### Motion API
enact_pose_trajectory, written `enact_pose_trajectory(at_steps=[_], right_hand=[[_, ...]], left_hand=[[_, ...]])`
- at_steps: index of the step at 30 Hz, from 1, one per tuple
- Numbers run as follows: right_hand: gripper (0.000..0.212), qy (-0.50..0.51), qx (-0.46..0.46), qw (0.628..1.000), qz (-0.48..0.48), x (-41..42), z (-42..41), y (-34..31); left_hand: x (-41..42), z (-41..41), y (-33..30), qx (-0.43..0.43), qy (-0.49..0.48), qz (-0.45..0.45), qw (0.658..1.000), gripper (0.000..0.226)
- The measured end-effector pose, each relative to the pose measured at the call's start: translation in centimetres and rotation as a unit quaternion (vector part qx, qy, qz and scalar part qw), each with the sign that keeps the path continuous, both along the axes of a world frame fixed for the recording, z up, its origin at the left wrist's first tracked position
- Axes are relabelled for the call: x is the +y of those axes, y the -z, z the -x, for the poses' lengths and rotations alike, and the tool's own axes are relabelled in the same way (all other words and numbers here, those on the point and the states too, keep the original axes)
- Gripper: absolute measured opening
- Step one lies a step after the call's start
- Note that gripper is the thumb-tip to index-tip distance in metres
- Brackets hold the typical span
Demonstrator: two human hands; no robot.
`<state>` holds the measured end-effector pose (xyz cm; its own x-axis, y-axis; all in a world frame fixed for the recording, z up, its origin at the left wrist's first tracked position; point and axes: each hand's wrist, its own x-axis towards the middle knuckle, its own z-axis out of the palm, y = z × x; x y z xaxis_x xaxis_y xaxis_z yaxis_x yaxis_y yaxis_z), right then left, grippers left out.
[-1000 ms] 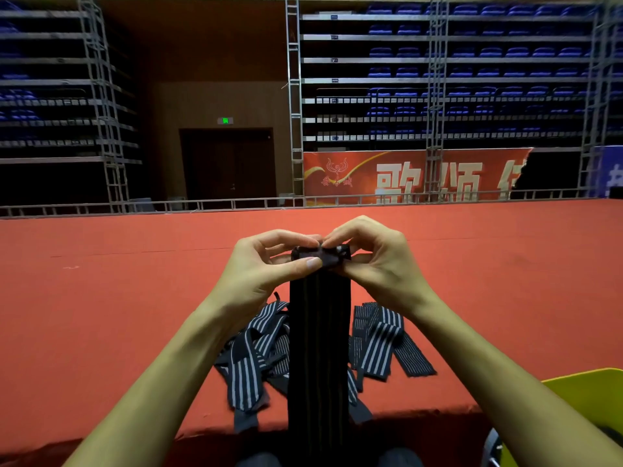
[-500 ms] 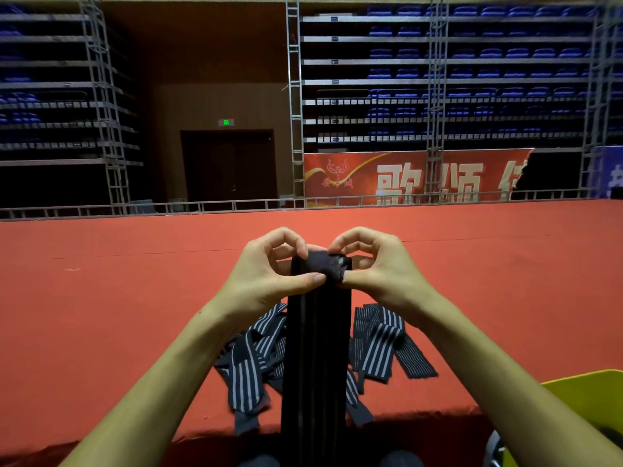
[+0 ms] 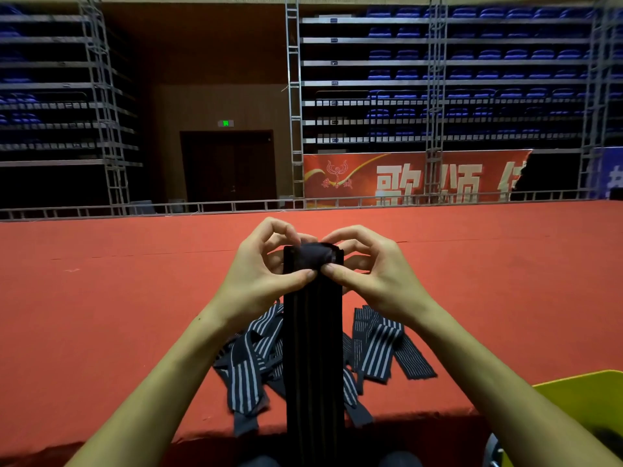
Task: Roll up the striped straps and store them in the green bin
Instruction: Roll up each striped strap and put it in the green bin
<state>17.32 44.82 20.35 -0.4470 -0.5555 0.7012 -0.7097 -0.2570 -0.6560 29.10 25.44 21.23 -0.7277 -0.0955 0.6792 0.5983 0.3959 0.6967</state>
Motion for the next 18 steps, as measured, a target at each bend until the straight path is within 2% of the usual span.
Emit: enact_pose_trajectory(at_steps=[3, 9, 14, 18], right_hand=[[0.031, -0.001, 0.016, 1.0, 0.014, -0.1, -0.2, 0.3], [0.034, 0.041, 0.093, 0.994, 0.033, -0.5, -0.2, 1.1], [0.033, 0.071, 0.159, 0.982, 0.074, -0.5, 0.0, 1.4], [0.031, 0.06, 0.156, 0.981, 0.094, -0.4, 0.1, 1.6]], left_hand=[[-0.2, -0.3, 0.1, -0.033, -0.032, 0.028, 0.999, 0.051], [-0.1, -0.6, 0.6, -0.073, -0.038, 0.043, 0.996, 0.03], [0.3, -1.0, 0.2, -0.07, -0.005, -0.002, 0.998, 0.029], [0.9, -1.0, 0.2, -0.049, -0.001, -0.023, 0.999, 0.021]])
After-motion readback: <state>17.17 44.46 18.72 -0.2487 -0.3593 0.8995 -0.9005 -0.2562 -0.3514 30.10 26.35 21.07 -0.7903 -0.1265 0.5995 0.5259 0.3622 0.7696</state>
